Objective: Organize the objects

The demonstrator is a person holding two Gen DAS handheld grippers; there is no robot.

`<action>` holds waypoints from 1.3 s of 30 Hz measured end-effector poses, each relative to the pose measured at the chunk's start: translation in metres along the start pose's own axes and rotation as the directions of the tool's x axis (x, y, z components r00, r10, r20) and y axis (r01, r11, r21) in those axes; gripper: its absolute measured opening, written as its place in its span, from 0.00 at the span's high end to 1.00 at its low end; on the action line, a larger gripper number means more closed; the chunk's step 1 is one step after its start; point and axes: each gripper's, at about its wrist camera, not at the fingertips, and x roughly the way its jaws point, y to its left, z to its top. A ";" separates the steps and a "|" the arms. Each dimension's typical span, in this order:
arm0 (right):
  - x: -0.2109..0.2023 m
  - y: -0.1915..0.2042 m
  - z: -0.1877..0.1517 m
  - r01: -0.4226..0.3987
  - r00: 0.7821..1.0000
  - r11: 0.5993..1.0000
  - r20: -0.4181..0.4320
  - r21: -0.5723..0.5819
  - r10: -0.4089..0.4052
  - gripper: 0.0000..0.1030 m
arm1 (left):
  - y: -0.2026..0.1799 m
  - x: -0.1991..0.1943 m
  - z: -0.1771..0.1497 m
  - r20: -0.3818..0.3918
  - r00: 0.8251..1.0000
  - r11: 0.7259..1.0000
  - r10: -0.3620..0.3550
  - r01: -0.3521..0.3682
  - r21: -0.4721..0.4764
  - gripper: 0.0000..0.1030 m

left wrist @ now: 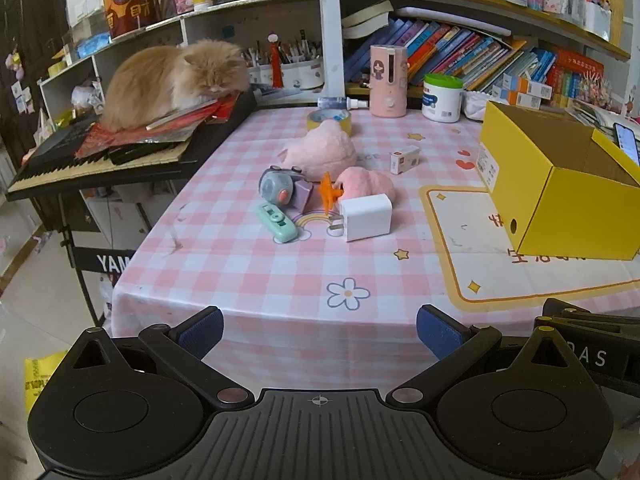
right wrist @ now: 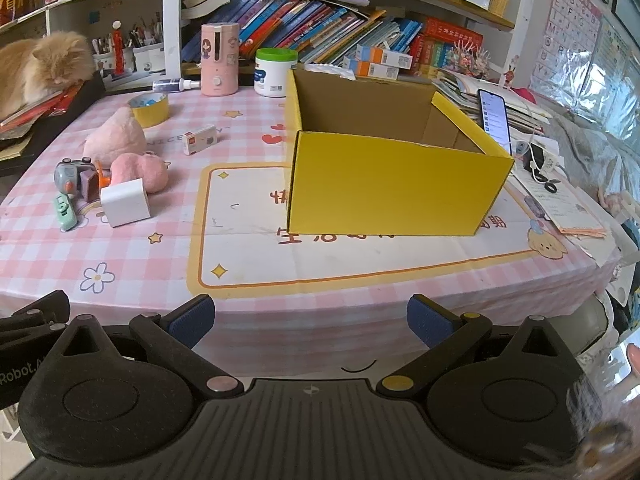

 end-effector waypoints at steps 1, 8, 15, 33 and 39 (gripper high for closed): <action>0.000 0.001 0.000 -0.001 1.000 1.000 0.000 -0.002 0.001 0.00 | 0.001 0.000 0.000 0.004 1.000 1.000 -0.004 0.004 -0.002 0.00; 0.004 0.004 0.004 -0.021 1.000 1.000 -0.007 -0.014 0.021 0.00 | 0.008 0.003 -0.002 0.002 1.000 1.000 -0.016 0.016 -0.021 0.00; 0.010 0.013 0.007 -0.055 0.998 0.998 -0.003 -0.042 0.055 0.00 | 0.019 0.013 0.001 -0.026 1.000 0.998 0.003 -0.004 -0.070 0.00; 0.057 0.065 0.054 -0.296 0.955 0.945 -0.015 -0.138 0.297 0.14 | 0.059 0.053 0.021 -0.062 0.995 0.976 0.074 -0.085 -0.199 0.00; 0.078 0.085 0.074 -0.369 0.929 0.915 -0.036 -0.165 0.368 0.15 | 0.067 0.065 0.028 -0.072 0.990 0.966 0.123 -0.136 -0.220 0.00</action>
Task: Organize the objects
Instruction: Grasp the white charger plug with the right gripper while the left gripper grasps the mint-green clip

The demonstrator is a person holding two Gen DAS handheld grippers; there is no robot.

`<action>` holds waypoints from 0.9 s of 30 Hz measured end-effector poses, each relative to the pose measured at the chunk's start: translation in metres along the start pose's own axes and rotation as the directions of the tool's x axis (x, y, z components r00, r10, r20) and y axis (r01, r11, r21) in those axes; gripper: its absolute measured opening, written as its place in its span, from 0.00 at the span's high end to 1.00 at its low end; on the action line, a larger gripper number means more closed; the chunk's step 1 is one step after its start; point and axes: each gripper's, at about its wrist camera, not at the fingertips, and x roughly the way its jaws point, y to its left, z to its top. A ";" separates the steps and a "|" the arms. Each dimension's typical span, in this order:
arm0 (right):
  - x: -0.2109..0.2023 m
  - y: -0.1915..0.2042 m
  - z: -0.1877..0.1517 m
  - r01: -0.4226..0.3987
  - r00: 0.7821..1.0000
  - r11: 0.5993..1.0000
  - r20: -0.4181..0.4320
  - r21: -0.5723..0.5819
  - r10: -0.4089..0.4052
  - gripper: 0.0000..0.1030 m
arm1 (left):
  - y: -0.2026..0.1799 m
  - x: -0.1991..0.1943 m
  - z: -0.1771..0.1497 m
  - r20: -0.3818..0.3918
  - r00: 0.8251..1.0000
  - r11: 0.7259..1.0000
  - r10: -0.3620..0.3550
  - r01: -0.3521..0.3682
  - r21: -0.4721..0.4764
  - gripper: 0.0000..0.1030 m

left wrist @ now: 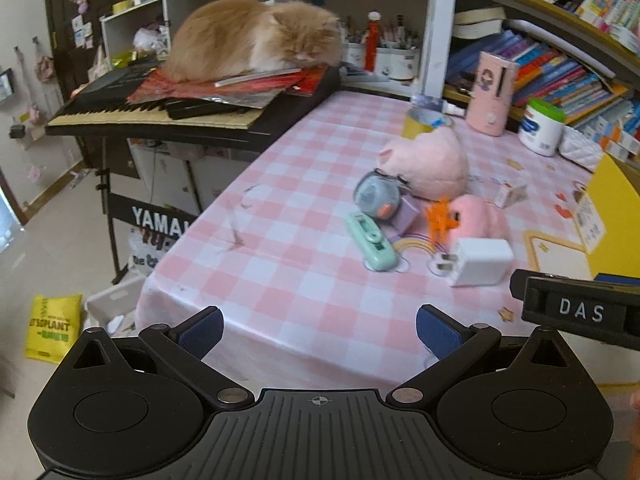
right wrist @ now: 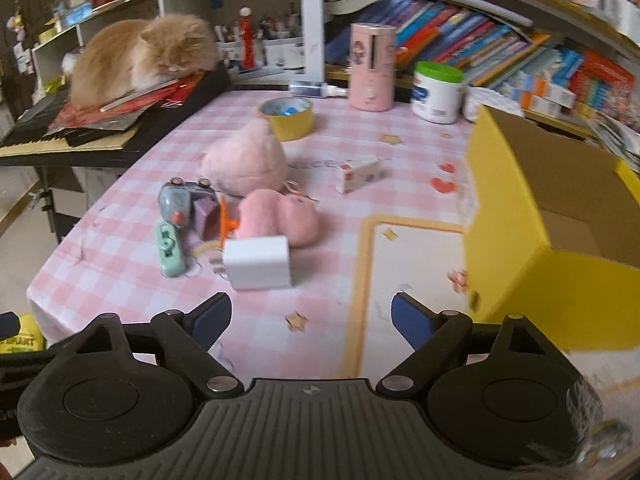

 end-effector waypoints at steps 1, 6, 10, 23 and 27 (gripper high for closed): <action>0.004 0.002 0.003 -0.009 1.000 1.000 -0.002 -0.008 0.009 0.15 | 0.001 0.002 0.001 -0.004 1.000 1.000 0.003 -0.003 0.000 0.00; 0.026 0.014 0.016 -0.085 0.996 0.995 -0.021 -0.060 0.084 0.15 | -0.001 0.011 0.005 -0.016 0.999 0.999 0.030 -0.030 0.016 0.00; 0.047 0.021 0.022 -0.121 0.991 0.988 -0.063 -0.091 0.116 0.15 | -0.002 0.020 0.009 -0.031 0.998 0.998 0.053 -0.053 0.022 0.00; 0.097 0.017 0.038 -0.214 0.962 0.973 -0.192 -0.086 0.194 0.39 | -0.008 0.052 0.026 -0.077 0.996 0.998 -0.043 0.039 -0.045 0.00; 0.087 0.005 0.047 -0.236 0.961 0.968 -0.168 -0.080 0.220 0.39 | -0.018 0.065 0.033 -0.073 0.995 0.996 -0.068 0.064 -0.055 0.00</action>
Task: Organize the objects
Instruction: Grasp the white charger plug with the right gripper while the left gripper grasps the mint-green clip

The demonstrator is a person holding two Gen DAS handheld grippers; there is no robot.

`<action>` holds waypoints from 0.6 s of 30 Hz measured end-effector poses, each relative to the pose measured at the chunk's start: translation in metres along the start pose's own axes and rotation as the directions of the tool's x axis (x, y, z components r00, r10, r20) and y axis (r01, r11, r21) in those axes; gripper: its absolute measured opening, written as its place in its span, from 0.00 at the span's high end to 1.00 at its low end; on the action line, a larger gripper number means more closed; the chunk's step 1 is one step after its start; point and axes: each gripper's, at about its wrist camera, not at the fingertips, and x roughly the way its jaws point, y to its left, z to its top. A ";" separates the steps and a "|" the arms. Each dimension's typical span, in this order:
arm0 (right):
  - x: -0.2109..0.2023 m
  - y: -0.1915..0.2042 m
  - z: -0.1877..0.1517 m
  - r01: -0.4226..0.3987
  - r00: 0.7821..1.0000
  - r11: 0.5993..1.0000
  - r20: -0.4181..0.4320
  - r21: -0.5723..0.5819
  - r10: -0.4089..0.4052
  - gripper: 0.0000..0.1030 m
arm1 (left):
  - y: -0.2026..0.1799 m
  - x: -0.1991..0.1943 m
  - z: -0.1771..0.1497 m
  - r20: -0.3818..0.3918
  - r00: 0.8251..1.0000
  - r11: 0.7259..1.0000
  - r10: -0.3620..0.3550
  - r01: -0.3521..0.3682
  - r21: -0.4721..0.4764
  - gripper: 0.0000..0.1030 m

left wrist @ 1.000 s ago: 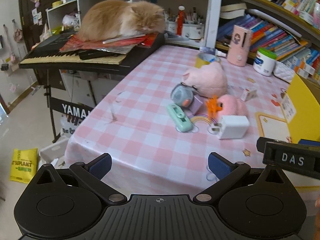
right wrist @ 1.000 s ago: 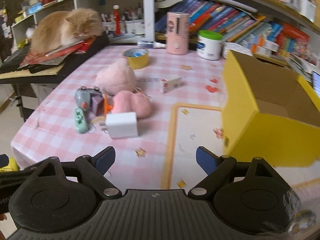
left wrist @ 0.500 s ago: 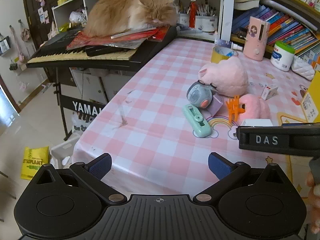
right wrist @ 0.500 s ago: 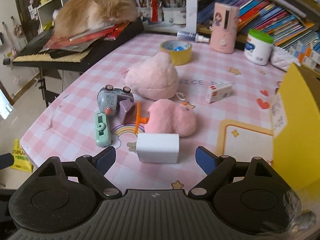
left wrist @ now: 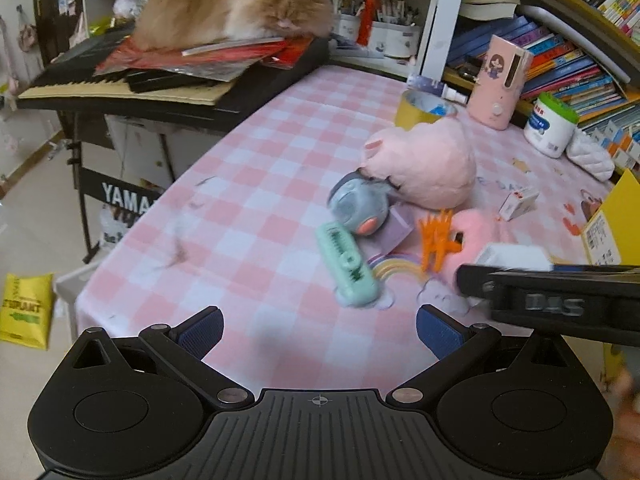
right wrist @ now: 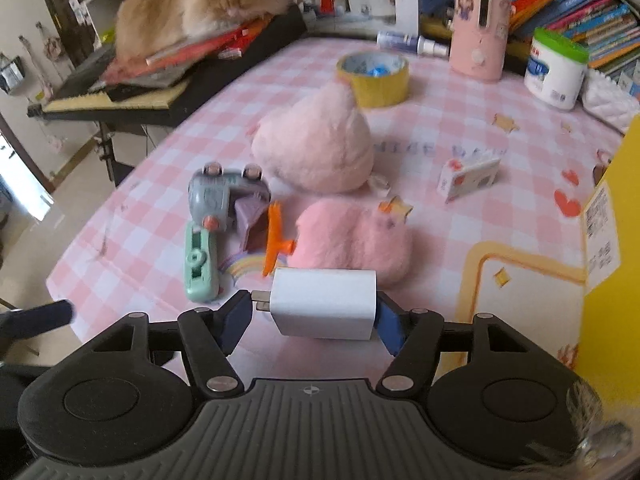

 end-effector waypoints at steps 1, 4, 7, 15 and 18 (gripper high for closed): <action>-0.006 -0.003 0.002 0.000 1.000 1.000 0.021 -0.004 0.000 0.39 | -0.003 0.004 0.003 0.003 1.000 1.000 0.004 -0.004 0.001 0.01; -0.021 -0.012 0.008 0.015 0.996 1.000 0.086 -0.010 -0.014 0.39 | -0.011 0.017 0.011 0.004 1.000 1.000 0.016 -0.016 0.020 0.05; -0.030 -0.021 0.012 0.031 0.991 1.000 0.129 -0.001 -0.030 0.39 | -0.016 0.029 0.017 0.001 1.000 1.000 0.022 -0.022 0.022 0.20; -0.035 -0.032 0.007 0.038 0.991 0.999 0.132 0.000 -0.037 0.39 | -0.021 0.048 0.019 0.002 0.998 0.997 0.062 -0.062 0.053 0.78; -0.037 -0.034 0.004 0.046 0.990 0.999 0.130 0.010 -0.047 0.39 | -0.018 0.044 0.016 0.002 0.999 0.998 0.045 -0.045 0.052 0.78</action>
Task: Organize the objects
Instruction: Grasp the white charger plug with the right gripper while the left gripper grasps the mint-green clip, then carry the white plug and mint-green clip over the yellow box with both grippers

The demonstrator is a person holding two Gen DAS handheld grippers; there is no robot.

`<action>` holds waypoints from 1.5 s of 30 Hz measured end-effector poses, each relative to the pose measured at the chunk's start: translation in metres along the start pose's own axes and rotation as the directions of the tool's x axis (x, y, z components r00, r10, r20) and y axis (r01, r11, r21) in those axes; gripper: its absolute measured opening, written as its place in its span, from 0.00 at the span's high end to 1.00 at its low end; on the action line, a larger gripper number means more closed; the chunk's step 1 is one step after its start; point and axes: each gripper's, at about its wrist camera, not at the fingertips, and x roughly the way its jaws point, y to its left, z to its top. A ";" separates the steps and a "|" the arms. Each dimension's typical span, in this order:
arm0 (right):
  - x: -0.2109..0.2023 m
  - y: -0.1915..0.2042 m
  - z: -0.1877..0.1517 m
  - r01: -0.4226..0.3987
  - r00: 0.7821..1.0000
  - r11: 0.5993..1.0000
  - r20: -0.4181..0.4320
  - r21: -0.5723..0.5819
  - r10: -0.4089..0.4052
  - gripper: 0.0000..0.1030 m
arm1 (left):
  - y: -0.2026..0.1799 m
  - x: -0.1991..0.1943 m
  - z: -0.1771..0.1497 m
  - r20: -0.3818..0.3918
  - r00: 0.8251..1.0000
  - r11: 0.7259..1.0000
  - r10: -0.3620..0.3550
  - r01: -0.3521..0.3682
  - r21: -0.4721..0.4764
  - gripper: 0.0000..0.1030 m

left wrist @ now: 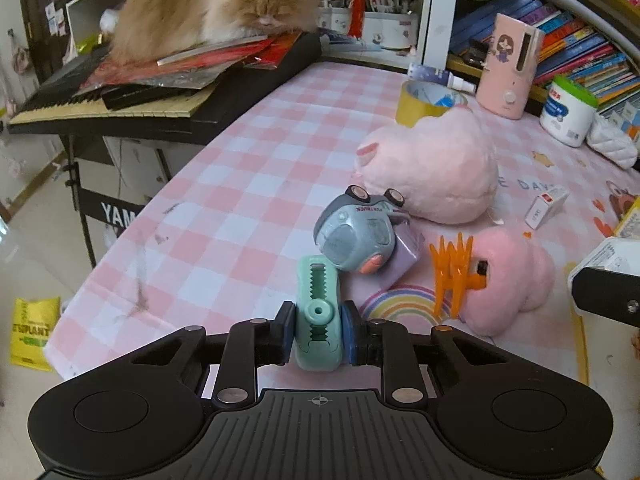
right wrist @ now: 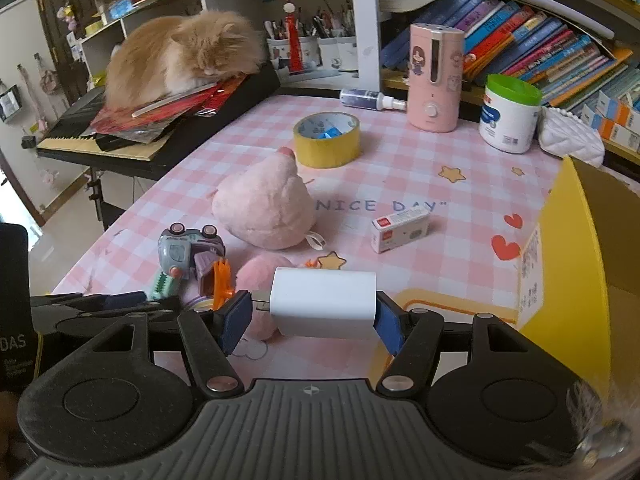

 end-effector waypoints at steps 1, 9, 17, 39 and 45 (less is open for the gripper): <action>-0.001 0.000 -0.001 0.004 1.000 1.000 -0.001 0.004 -0.004 0.39 | 0.002 -0.003 -0.002 0.001 1.000 1.000 -0.004 0.004 -0.008 0.78; -0.015 0.004 -0.011 0.019 1.000 0.999 -0.003 0.040 -0.019 0.39 | 0.016 -0.037 -0.012 0.034 0.998 0.998 -0.054 0.054 -0.022 0.78; -0.039 0.018 -0.034 0.033 0.999 0.998 -0.002 0.058 -0.033 0.39 | 0.029 -0.075 -0.038 0.039 0.990 0.990 -0.139 0.139 0.008 0.78; -0.128 0.034 -0.112 0.166 0.985 0.964 0.021 0.208 -0.174 0.39 | 0.011 -0.157 -0.092 0.042 0.931 0.907 -0.362 0.342 0.245 0.78; -0.146 0.039 -0.134 0.186 0.981 0.958 0.016 0.217 -0.194 0.39 | 0.003 -0.167 -0.107 0.020 0.911 0.877 -0.413 0.391 0.280 0.78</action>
